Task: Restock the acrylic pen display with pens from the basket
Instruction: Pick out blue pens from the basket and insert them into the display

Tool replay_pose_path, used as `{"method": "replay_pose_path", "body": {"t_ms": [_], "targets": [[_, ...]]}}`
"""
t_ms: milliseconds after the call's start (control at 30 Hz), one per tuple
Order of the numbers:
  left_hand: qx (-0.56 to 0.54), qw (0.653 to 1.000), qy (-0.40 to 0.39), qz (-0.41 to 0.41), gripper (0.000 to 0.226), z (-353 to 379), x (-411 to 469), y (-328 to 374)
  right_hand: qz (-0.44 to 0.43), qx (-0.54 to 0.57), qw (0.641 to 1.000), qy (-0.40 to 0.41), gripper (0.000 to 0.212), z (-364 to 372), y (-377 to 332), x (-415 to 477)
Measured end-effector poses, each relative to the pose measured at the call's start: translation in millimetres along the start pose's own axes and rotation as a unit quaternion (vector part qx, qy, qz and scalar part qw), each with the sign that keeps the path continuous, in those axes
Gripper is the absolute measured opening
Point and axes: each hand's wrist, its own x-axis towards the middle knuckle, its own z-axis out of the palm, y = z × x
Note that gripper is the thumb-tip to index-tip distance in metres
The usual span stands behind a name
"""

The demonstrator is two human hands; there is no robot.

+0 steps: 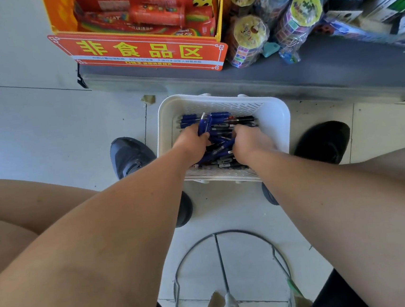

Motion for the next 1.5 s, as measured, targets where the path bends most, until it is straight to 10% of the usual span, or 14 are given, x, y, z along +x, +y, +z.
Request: {"method": "replay_pose_path", "body": {"t_ms": [333, 933, 1500], "targets": [[-0.016, 1.000, 0.020, -0.017, 0.018, -4, -7, -8, 0.029, 0.306, 0.951, -0.022, 0.023, 4, -2, -1], [-0.020, 0.994, -0.003, 0.110, 0.007, -21, -60, 25, -0.037, 0.412, 0.909, 0.041, 0.030, -51, -8, -41], [-0.215, 0.923, 0.152, 0.281, 0.013, -75, -167, 142, -0.177, 0.610, 0.770, 0.061, 0.013, -175, -49, -139]]}}
